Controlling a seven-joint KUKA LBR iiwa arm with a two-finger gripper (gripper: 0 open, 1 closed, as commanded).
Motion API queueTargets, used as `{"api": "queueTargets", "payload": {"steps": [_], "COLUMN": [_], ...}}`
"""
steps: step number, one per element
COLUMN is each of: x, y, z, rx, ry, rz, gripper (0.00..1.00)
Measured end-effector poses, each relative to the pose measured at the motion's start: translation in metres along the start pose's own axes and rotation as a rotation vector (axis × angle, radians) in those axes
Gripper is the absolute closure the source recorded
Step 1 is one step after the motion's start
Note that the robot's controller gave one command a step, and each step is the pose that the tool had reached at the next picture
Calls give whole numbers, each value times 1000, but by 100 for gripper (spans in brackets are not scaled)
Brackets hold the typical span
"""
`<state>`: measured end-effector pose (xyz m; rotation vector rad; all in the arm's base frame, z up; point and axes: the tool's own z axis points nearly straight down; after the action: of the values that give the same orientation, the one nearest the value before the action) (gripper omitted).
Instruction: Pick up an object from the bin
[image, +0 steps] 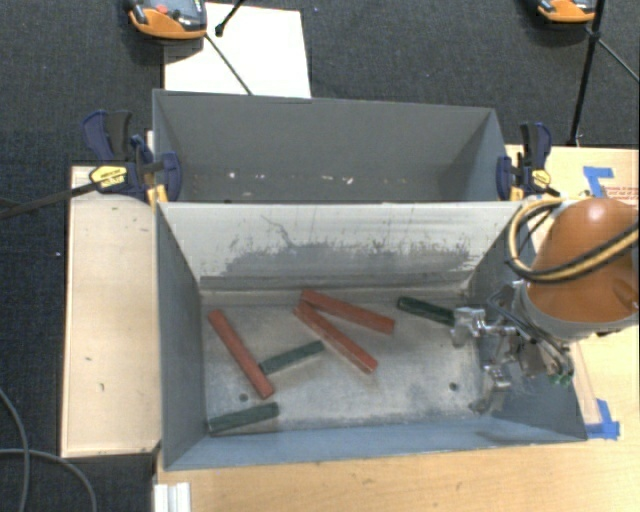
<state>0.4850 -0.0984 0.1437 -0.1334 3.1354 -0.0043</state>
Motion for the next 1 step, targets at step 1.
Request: {"api": "queueTargets", "payload": {"steps": [1], "x": [-25], "y": [51], "z": [14], "rx": [-3], "ry": [-1], "rz": [13], "gripper": [0]}}
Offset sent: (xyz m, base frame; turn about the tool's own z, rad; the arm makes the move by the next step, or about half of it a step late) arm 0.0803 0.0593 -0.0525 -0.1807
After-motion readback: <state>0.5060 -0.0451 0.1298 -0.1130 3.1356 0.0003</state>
